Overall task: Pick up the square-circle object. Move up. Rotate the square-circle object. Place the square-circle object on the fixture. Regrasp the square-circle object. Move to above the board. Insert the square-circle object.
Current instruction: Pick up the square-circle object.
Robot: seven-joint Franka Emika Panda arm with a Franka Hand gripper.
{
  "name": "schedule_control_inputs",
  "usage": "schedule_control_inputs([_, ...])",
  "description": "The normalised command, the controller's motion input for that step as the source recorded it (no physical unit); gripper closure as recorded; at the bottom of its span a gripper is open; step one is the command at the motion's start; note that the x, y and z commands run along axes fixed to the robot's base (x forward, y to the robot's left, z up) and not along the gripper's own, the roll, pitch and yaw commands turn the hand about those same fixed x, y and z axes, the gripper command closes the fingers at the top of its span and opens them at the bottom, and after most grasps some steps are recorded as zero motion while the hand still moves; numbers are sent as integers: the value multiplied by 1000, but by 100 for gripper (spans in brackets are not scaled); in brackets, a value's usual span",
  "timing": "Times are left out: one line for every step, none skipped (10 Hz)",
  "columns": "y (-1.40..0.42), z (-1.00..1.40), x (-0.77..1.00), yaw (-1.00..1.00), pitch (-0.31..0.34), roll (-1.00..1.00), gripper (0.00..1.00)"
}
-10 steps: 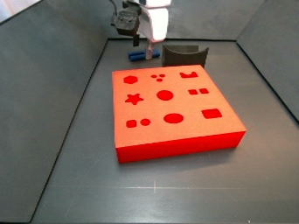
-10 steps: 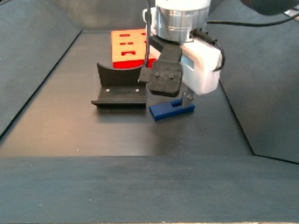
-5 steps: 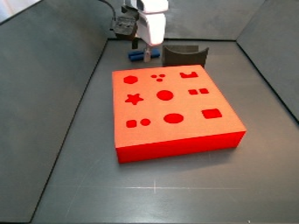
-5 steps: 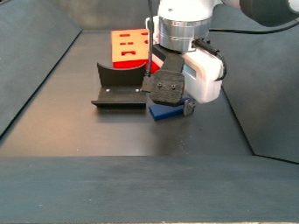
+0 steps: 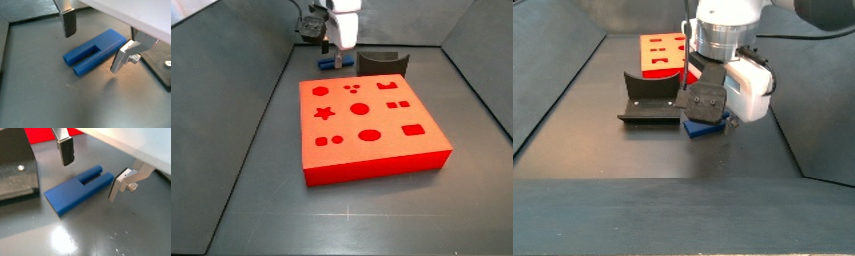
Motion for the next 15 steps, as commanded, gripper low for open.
schedule_control_inputs([0,-346,0,-29,-41,-127,0])
schedule_control_inputs([0,-254,0,-9,-63,-190,0])
schedule_control_inputs([0,-243,0,0,-73,-206,0])
schedule_control_inputs([0,-297,0,0,-86,-191,0])
schedule_control_inputs([0,-40,0,0,-39,-86,0])
schedule_control_inputs([0,0,-29,0,-53,-6,0])
schedule_control_inputs([0,0,0,0,0,0,0])
schedule_control_inputs([0,0,0,0,0,0,100])
schedule_control_inputs([0,0,0,0,0,0,100])
schedule_control_inputs([0,0,0,0,0,0,100])
schedule_control_inputs([0,0,0,0,0,0,100])
schedule_control_inputs([0,0,0,0,0,0,100])
schedule_control_inputs([0,0,0,0,0,0,100])
schedule_control_inputs([0,0,0,0,0,0,100])
schedule_control_inputs([0,0,0,0,0,0,100])
